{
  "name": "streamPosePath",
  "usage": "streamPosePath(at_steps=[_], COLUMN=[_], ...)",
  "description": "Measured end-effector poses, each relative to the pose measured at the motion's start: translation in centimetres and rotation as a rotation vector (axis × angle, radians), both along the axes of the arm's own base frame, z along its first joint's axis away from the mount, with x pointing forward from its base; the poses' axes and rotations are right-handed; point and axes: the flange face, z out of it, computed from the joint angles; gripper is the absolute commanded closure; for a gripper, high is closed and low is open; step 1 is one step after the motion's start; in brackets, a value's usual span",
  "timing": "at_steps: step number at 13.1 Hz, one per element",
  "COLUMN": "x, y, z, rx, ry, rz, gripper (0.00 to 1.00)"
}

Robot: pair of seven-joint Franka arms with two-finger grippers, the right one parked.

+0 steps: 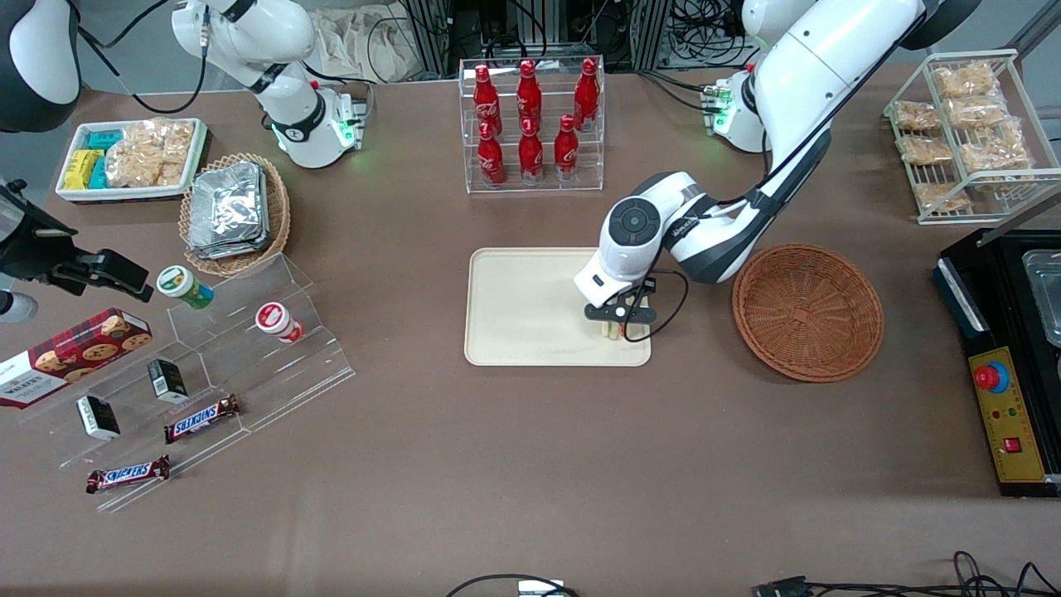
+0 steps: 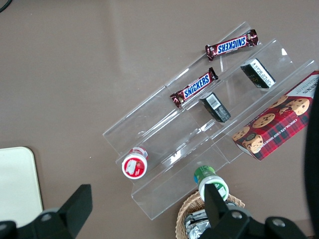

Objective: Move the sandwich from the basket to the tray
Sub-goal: 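Lower the held sandwich onto the white tray, then open the left gripper and release the sandwich on the tray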

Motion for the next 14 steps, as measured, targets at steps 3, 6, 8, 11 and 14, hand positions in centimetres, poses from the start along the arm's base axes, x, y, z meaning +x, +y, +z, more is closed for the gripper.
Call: streamPosePath(at_steps=[3,6,8,11,14], x=[0.19,0.17,0.19,0.20,0.21], y=[0.37,0.39,0.41,0.42,0.43], z=[-0.55,-0.71,-0.71,-0.71,-0.71], rx=[0.003,0.003,0.004,0.005,0.005], ry=[0.007,0.010,0.010,0.010,0.010], rz=[0.007,0.009,0.019,0.026,0.028], gripper=[0.33,0.00,0.00,0.00,0.00])
